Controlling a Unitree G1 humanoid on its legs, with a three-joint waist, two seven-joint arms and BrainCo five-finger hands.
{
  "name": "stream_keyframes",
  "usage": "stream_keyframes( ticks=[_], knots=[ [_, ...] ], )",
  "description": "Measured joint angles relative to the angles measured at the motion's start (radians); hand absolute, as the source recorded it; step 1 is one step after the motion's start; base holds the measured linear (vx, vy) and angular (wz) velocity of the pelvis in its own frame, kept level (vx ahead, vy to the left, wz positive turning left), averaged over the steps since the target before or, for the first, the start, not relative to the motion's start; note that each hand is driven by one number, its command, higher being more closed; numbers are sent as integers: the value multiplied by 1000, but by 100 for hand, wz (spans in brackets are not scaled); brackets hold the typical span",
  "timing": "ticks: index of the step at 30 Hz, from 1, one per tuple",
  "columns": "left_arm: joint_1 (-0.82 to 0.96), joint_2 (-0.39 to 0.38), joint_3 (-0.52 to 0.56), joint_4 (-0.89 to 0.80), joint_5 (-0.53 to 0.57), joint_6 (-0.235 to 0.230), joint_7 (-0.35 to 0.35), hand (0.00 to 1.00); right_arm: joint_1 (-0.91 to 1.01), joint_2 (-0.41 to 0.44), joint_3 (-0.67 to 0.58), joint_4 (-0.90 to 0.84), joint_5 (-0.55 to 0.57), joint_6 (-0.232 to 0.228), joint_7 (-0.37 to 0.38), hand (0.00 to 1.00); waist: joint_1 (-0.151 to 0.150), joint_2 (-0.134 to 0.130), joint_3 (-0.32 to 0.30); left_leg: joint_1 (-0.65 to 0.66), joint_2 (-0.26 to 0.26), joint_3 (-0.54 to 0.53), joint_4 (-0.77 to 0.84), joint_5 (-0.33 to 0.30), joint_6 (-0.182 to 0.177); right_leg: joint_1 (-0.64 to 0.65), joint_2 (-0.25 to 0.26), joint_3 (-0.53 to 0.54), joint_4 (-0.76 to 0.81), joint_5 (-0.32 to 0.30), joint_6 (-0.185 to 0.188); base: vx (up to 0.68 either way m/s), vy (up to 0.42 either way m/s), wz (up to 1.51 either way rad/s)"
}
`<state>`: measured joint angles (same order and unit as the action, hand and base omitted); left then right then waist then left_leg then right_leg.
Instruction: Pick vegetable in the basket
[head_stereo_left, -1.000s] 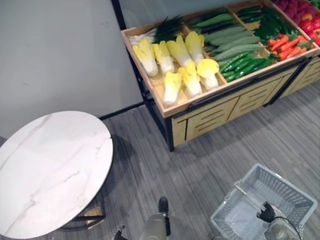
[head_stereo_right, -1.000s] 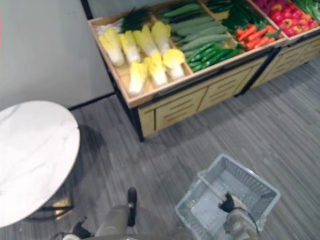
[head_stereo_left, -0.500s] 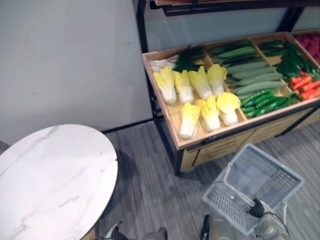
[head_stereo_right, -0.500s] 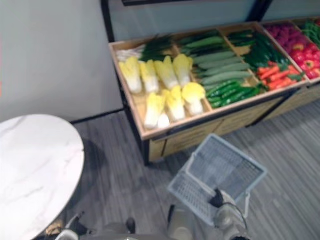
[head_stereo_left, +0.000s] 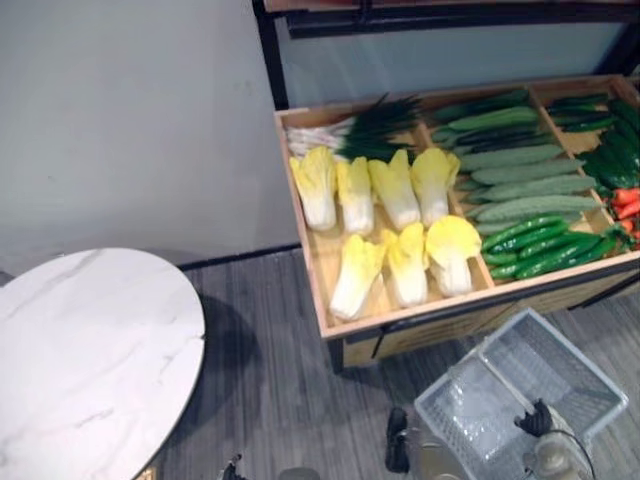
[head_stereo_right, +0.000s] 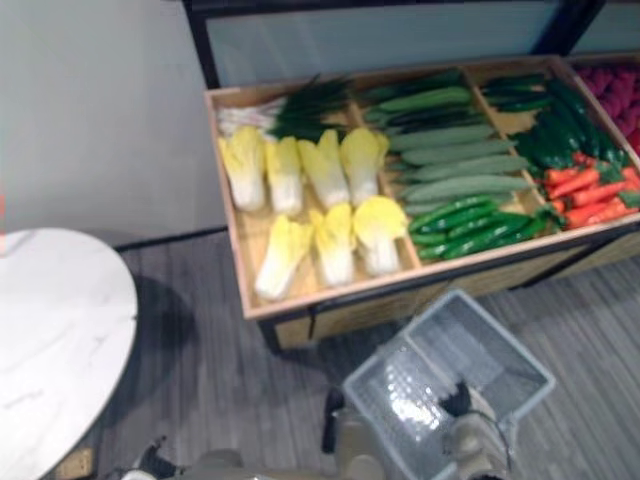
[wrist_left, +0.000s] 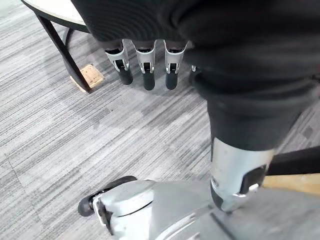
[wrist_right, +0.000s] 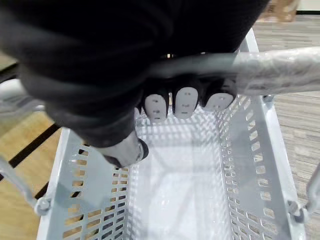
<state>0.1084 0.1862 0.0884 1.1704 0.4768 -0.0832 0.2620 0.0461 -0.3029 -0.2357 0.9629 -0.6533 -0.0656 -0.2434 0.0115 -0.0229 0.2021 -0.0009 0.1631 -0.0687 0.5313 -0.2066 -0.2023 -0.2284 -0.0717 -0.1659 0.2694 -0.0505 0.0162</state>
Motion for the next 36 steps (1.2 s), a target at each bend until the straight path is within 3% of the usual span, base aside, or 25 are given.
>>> stream_keyframes(
  ticks=[2,3,4,6,9,11,12,13,14,15,17,18,21,25,28,31,32,36],
  knots=[
    [33,-21,18,2,0,1,1,0,35,-9,-69,15,4,0,-1,100,-9,14,-8,-94,1,3,225,151,-56,63,13,27,-45,-1,-3,167,-19,-26],
    [39,-27,21,2,0,0,1,0,43,-14,-88,22,5,2,-3,100,-9,8,-7,-120,3,7,274,178,-61,78,15,42,-59,0,-3,237,43,-43],
    [49,-39,35,5,0,0,0,0,58,-22,-133,28,6,7,-9,100,-9,18,-12,-149,11,30,324,140,-52,102,19,66,-82,4,-6,246,80,-43],
    [55,-45,53,4,0,0,1,0,79,-25,-190,34,10,14,-17,100,-11,22,-14,-160,33,111,278,56,-17,140,19,97,-125,19,-10,183,94,-48],
    [54,-64,115,-9,2,1,9,0,65,-25,-241,32,40,38,-30,100,-11,23,-15,-149,46,173,-34,18,30,143,21,194,-181,42,18,121,215,-94],
    [54,-73,120,-26,6,6,17,0,55,-15,-239,12,47,42,-34,100,-7,32,-20,-119,70,190,-265,61,82,114,27,260,-186,44,24,98,312,-122],
    [52,-83,124,-30,6,7,23,0,58,-8,-228,-21,56,45,-34,100,-5,52,-33,-108,85,198,-360,100,105,95,32,267,-187,44,24,79,331,-128],
    [51,-89,125,-33,6,7,28,0,61,-6,-226,-35,63,45,-35,100,-3,65,-39,-105,96,201,-387,132,78,85,35,266,-186,45,26,77,330,-122],
    [39,-85,124,-37,6,8,37,0,58,26,-221,-43,65,48,-34,100,6,54,-47,-82,76,260,-391,123,59,83,2,267,-191,53,37,61,305,-100],
    [32,-80,116,-49,6,7,42,0,75,54,-216,-54,66,44,-34,100,9,26,-58,-80,48,304,-384,109,66,80,-45,246,-207,72,62,55,297,-87],
    [10,-64,112,-57,6,7,43,0,95,80,-208,-55,69,45,-34,100,10,2,-67,-78,16,337,-348,72,80,83,-90,250,-220,105,104,50,260,-45],
    [-6,-64,109,-58,6,7,43,0,110,90,-207,-60,74,45,-34,100,11,-1,-73,-75,2,351,-331,52,87,85,-105,254,-221,106,105,69,214,-29],
    [-22,-67,91,-56,6,6,43,0,120,92,-207,-67,74,53,-36,100,18,-2,-76,-46,-8,391,-315,20,93,89,-119,262,-220,110,112,90,145,-41],
    [-26,-63,70,-55,-1,7,45,0,96,89,-189,-51,74,66,-36,100,20,-3,-75,-10,12,416,-322,5,90,61,-126,58,-111,112,112,48,23,-18],
    [-30,-57,54,-57,-3,5,45,0,85,90,-182,-36,74,68,-36,100,21,-6,-76,-7,-1,392,-324,8,91,56,-126,53,-80,104,102,5,11,13],
    [-29,-53,60,-54,-27,4,46,0,58,92,-177,33,85,56,-36,100,29,-25,-92,-15,-26,385,-358,33,99,73,-145,44,-160,107,107,-9,-9,11],
    [-27,-58,79,-53,-44,4,46,0,55,92,-179,58,89,54,-36,100,33,-25,-92,-16,-30,378,-371,44,101,96,-146,34,-210,122,129,-8,-35,18],
    [-12,-67,171,-29,-127,5,52,0,84,97,-195,113,112,41,-35,100,29,-26,-119,-16,-38,317,-415,71,97,174,-140,-37,-319,155,130,-13,-58,42]
  ],
)
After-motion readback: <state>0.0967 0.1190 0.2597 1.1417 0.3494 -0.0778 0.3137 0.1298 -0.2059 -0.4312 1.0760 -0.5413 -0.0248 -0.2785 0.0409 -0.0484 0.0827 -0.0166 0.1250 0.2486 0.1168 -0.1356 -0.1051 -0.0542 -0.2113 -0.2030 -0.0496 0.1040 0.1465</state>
